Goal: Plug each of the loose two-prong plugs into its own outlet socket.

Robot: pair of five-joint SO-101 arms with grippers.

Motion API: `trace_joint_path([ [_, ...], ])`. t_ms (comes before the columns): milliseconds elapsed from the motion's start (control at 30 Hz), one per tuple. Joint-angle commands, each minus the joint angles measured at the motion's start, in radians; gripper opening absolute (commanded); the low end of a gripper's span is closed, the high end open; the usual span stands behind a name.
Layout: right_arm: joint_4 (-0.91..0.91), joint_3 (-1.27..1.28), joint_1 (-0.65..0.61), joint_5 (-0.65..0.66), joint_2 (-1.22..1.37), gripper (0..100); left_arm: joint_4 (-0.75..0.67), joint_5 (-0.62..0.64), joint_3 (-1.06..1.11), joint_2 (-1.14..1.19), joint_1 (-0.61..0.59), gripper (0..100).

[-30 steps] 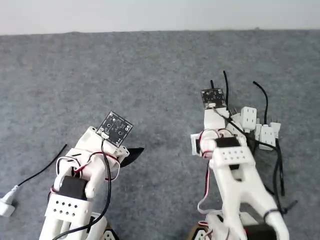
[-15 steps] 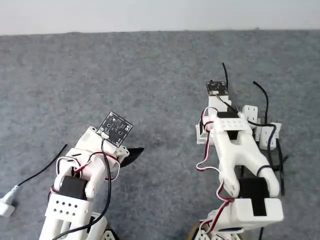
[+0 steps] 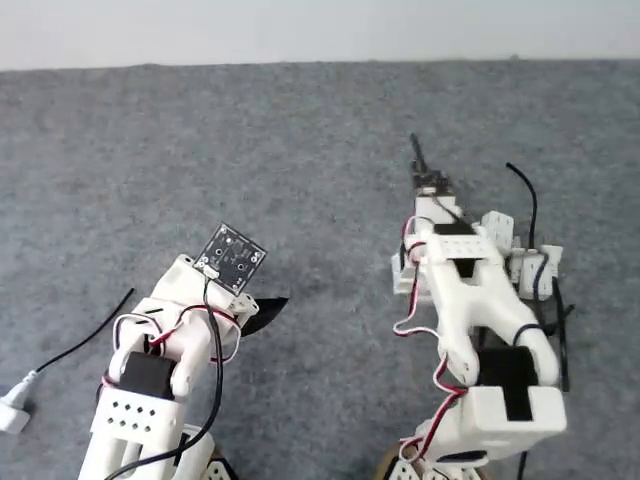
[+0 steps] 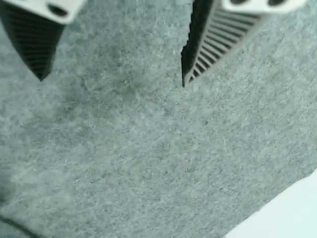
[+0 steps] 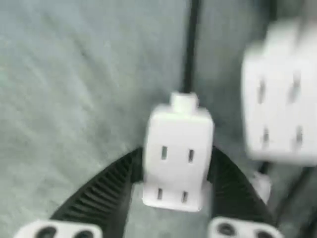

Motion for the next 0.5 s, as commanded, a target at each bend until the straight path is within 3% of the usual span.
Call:
trace_joint_path([
  [0,0.039,-0.025,0.022,0.012,-0.012,10.8,-0.026,0.015,-0.012,-0.014,0.0,39],
  [333,0.081,-0.025,0.018,0.011,-0.01,18.0,-0.026,0.015,-0.012,-0.014,0.0,39],
  [467,0.081,-0.021,0.018,0.011,-0.01,9.7,-0.026,0.015,-0.01,-0.014,0.0,39],
])
